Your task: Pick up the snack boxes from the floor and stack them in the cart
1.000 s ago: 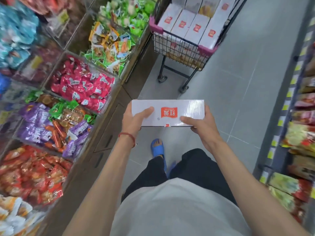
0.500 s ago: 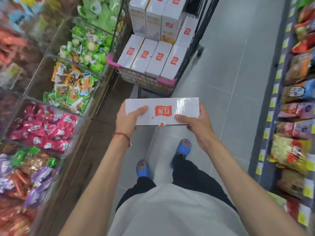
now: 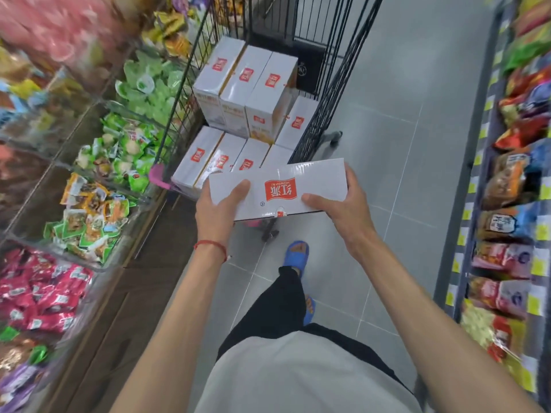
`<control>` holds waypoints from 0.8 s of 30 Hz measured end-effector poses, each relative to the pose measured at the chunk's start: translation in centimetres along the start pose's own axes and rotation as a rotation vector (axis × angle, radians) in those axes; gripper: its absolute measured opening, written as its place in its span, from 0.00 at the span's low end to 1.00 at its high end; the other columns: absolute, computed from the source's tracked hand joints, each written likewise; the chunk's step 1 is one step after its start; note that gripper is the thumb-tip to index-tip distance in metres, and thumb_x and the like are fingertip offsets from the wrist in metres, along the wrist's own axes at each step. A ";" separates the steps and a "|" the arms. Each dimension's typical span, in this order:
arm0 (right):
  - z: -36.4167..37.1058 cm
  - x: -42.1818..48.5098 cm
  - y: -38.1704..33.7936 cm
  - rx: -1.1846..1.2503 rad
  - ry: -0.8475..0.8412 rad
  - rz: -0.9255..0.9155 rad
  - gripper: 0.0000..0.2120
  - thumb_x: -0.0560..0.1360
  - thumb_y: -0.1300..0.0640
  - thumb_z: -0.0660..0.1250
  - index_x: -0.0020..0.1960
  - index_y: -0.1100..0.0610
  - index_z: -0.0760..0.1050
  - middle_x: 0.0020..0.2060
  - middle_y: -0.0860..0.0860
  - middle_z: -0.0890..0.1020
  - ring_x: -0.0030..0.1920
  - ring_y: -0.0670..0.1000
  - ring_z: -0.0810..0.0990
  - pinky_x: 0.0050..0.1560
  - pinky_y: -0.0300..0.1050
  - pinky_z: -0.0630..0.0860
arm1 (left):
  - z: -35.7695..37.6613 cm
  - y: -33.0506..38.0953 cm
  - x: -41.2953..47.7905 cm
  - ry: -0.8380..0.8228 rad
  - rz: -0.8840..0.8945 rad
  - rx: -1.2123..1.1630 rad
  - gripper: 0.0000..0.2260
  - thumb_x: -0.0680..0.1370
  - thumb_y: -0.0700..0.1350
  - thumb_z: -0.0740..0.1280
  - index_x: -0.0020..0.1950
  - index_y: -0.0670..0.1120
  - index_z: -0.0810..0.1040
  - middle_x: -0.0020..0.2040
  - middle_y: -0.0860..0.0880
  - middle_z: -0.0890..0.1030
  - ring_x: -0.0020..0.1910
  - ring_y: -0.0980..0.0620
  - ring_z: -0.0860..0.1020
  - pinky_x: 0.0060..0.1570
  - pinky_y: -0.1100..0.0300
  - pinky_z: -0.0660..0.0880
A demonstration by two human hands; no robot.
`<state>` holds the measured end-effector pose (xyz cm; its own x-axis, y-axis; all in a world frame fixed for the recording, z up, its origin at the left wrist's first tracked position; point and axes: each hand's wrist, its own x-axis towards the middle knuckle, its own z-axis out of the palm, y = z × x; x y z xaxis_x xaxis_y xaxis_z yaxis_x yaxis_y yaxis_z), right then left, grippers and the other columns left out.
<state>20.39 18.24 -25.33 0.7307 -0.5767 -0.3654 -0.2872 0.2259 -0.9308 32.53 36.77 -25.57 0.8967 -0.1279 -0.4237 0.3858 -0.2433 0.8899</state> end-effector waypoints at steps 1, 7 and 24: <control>-0.1 1.5 -0.7 -0.015 -0.005 -0.026 0.35 0.70 0.62 0.80 0.73 0.51 0.69 0.60 0.48 0.80 0.61 0.47 0.80 0.51 0.39 0.83 | 0.8 0.9 1.0 0.008 0.005 -0.017 0.22 0.68 0.57 0.78 0.60 0.56 0.79 0.55 0.55 0.86 0.54 0.52 0.84 0.58 0.43 0.80; -1.1 11.2 -5.1 -0.114 -0.050 -0.122 0.39 0.70 0.56 0.82 0.75 0.51 0.67 0.64 0.48 0.79 0.64 0.47 0.78 0.60 0.44 0.82 | 5.3 5.5 7.3 0.057 0.036 -0.061 0.14 0.70 0.57 0.77 0.52 0.58 0.79 0.52 0.53 0.86 0.51 0.52 0.85 0.52 0.46 0.82; -1.7 31.0 -11.5 -0.254 -0.473 -0.081 0.34 0.69 0.50 0.82 0.70 0.39 0.71 0.64 0.42 0.81 0.65 0.46 0.79 0.64 0.53 0.80 | 14.4 10.9 14.6 0.479 -0.076 -0.150 0.33 0.68 0.66 0.76 0.68 0.52 0.76 0.60 0.54 0.83 0.58 0.52 0.82 0.60 0.47 0.79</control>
<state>45.28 -3.60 -25.96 0.9390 -0.1553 -0.3070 -0.3158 -0.0353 -0.9482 46.73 18.42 -24.50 0.8502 0.3487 -0.3944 0.4492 -0.0900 0.8889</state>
